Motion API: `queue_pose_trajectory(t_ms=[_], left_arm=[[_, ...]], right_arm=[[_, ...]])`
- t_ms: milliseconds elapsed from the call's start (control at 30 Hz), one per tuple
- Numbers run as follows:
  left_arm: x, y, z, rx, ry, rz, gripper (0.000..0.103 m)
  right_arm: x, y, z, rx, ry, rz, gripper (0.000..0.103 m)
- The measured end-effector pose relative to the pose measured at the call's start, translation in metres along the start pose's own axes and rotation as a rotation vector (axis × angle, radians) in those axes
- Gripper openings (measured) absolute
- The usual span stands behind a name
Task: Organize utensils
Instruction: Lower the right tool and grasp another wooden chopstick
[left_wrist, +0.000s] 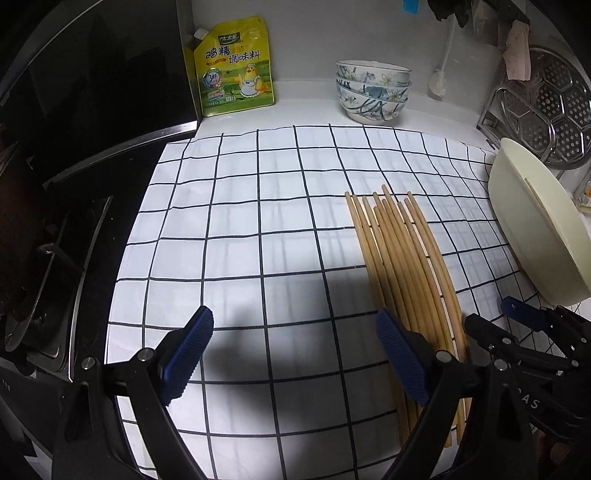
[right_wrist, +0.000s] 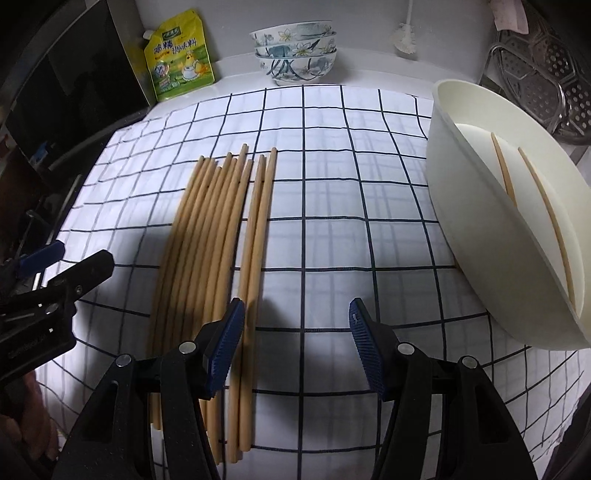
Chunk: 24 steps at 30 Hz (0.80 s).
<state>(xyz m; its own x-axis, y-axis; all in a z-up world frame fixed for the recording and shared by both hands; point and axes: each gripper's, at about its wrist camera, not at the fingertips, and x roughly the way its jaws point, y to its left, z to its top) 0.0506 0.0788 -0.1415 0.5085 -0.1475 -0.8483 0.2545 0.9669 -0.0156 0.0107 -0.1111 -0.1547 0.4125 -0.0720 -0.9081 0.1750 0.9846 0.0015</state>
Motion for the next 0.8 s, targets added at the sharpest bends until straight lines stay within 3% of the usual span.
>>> queue_pose_trajectory(t_ms=[367, 800], left_arm=[[0.005, -0.007, -0.003, 0.011, 0.013, -0.008, 0.088], [0.021, -0.019, -0.006, 0.027, 0.039, -0.019, 0.088]], right_arm=[[0.005, 0.002, -0.009, -0.052, 0.016, -0.04, 0.056], [-0.001, -0.025, -0.013, 0.025, 0.003, -0.06, 0.056]])
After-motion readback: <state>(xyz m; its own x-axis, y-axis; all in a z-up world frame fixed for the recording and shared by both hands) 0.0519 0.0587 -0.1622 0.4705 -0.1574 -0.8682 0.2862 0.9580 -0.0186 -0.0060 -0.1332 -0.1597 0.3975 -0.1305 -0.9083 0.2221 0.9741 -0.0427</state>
